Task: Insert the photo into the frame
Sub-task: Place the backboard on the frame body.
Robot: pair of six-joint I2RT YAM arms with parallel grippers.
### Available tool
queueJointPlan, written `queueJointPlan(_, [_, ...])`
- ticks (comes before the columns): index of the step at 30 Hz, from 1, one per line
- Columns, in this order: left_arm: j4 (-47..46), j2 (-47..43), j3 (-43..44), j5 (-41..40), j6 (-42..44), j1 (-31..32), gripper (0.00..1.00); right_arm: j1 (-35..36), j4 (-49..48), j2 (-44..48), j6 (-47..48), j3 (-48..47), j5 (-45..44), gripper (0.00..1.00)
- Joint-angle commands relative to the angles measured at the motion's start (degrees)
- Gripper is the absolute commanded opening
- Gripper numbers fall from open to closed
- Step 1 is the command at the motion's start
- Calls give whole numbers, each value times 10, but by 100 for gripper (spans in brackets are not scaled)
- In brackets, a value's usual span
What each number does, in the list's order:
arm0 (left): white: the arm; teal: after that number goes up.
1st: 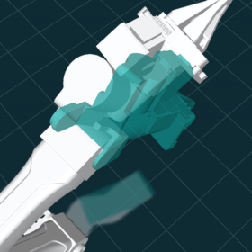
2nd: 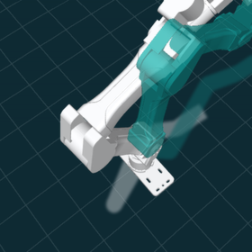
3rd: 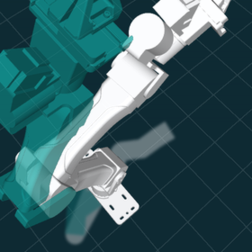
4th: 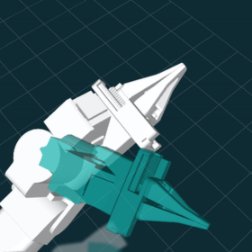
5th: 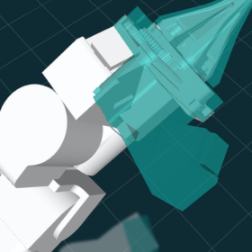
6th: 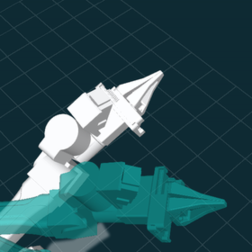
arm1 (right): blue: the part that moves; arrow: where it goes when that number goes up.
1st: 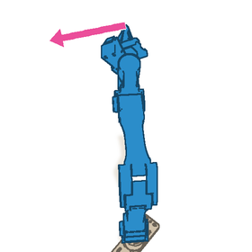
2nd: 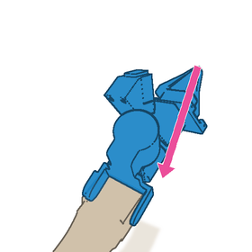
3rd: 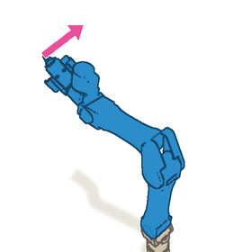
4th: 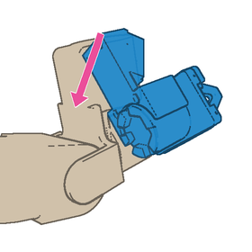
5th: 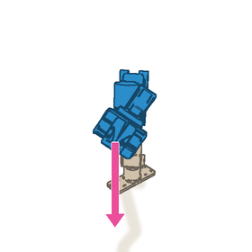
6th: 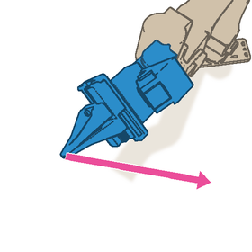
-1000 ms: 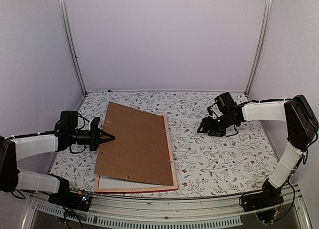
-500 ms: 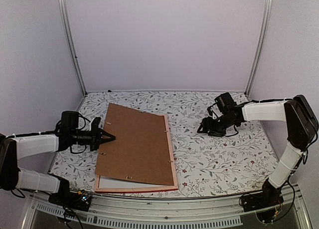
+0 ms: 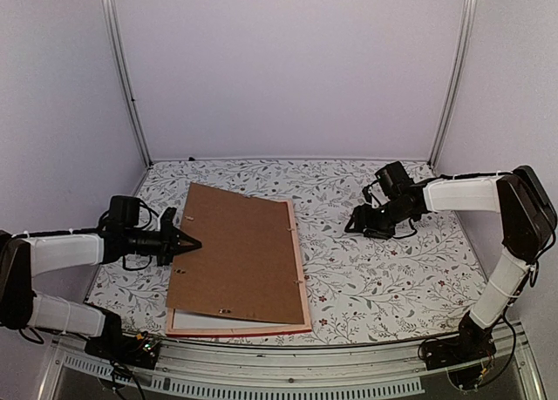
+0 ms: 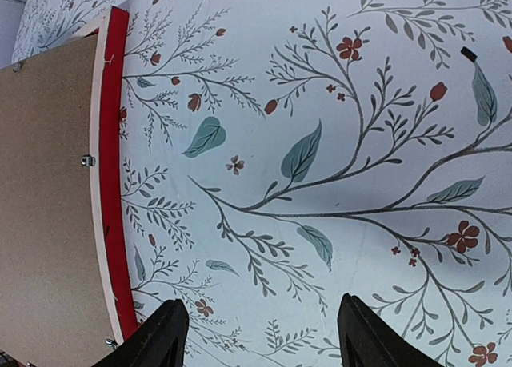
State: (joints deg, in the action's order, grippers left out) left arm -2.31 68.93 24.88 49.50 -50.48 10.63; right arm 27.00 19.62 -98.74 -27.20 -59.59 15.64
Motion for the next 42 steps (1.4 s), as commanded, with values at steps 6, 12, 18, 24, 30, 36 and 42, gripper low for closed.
queueJointPlan(6, [-5,4,21,-16,18,7,5,2,-13,-10,-2,5,10,68])
queueJointPlan(12, [-10,2,21,-21,15,8,0,2,-15,-12,-4,8,11,68])
queueJointPlan(18, [-18,-4,18,-25,12,8,0,2,-18,-15,-4,10,13,68])
queueJointPlan(24, [-38,-12,10,-22,14,7,0,3,-21,-19,-5,12,14,68])
queueJointPlan(30, [-39,-16,9,-24,27,8,0,3,-26,-25,-6,16,19,68])
queueJointPlan(36, [-39,-17,9,-25,37,8,0,3,-27,-29,-6,17,19,68])
queueJointPlan(42, [-35,-10,6,-28,38,8,0,4,-27,-29,-6,18,18,68])
